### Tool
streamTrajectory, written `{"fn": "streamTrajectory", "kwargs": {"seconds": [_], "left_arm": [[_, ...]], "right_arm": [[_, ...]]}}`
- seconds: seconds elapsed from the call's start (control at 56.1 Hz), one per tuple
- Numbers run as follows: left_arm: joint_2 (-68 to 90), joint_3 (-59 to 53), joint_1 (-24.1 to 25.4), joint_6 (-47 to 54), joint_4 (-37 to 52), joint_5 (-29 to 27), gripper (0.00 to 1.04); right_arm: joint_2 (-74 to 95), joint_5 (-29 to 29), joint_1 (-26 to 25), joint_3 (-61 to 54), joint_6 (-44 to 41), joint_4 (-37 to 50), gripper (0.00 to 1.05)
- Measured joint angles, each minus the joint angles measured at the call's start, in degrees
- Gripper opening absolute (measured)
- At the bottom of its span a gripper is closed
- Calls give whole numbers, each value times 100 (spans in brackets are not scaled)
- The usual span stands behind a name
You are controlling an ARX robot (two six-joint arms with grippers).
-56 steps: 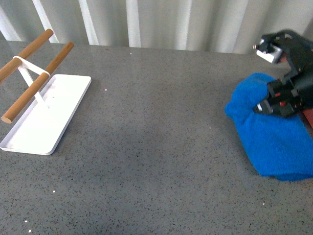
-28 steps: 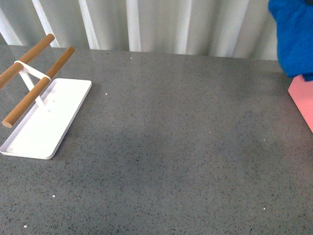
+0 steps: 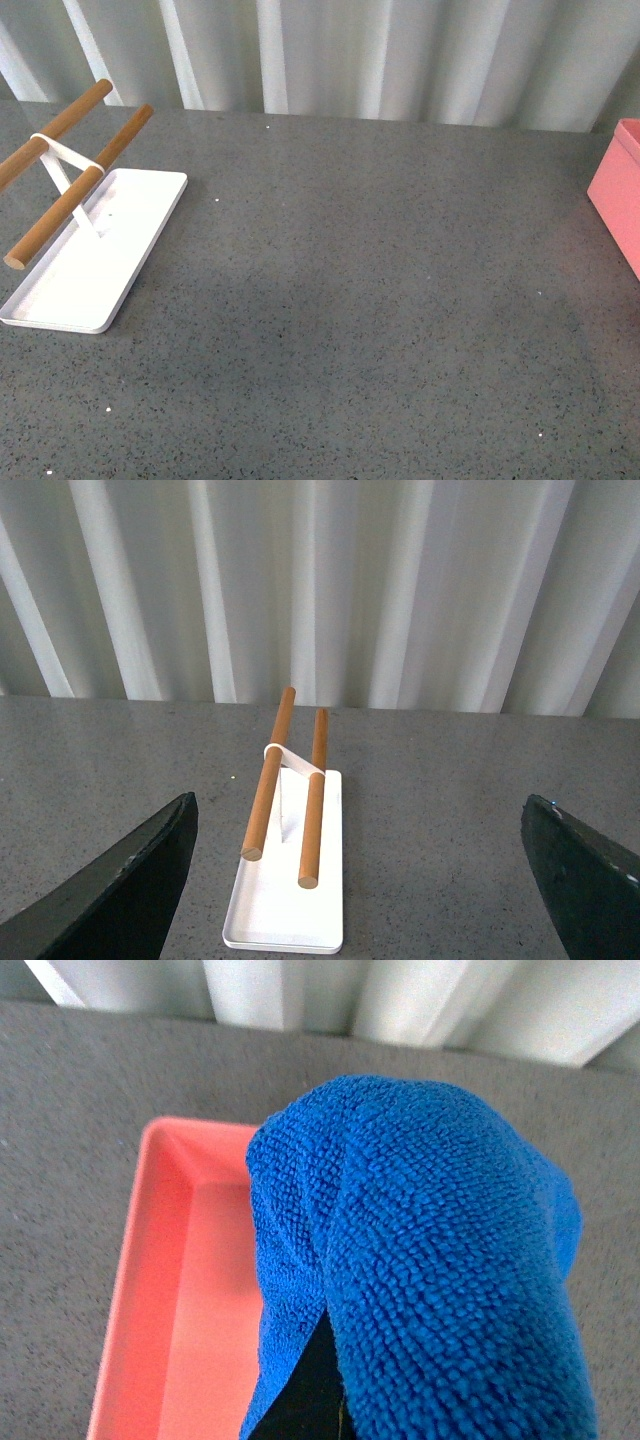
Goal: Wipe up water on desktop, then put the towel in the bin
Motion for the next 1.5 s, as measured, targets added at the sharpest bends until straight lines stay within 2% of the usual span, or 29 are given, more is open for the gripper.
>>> {"fn": "streamTrajectory", "kwargs": {"seconds": [0.303, 0.499, 0.571, 0.642, 0.767, 0.838, 0.909, 0.998, 1.034, 1.498], "left_arm": [[0, 0, 0, 0, 0, 0, 98], [0, 0, 0, 0, 0, 0, 98], [0, 0, 0, 0, 0, 0, 98], [0, 0, 0, 0, 0, 0, 98], [0, 0, 0, 0, 0, 0, 98], [0, 0, 0, 0, 0, 0, 98], [0, 0, 0, 0, 0, 0, 98], [0, 0, 0, 0, 0, 0, 98], [0, 0, 0, 0, 0, 0, 98], [0, 0, 0, 0, 0, 0, 98]], "right_arm": [[785, 160, -483, -352, 17, 170, 4], [1132, 315, -555, -485, 72, 214, 4], [1257, 308, -560, -487, 153, 118, 14], [1346, 254, -562, -485, 225, -24, 30], [1351, 219, -562, -461, 240, -94, 49], [1349, 195, -570, -415, 254, -166, 65], [1349, 192, -570, -393, 254, -227, 74], [1349, 223, -570, -352, 249, -328, 94], [1349, 269, -568, -352, 243, -337, 99], [487, -24, -262, -304, 487, -315, 98]]}}
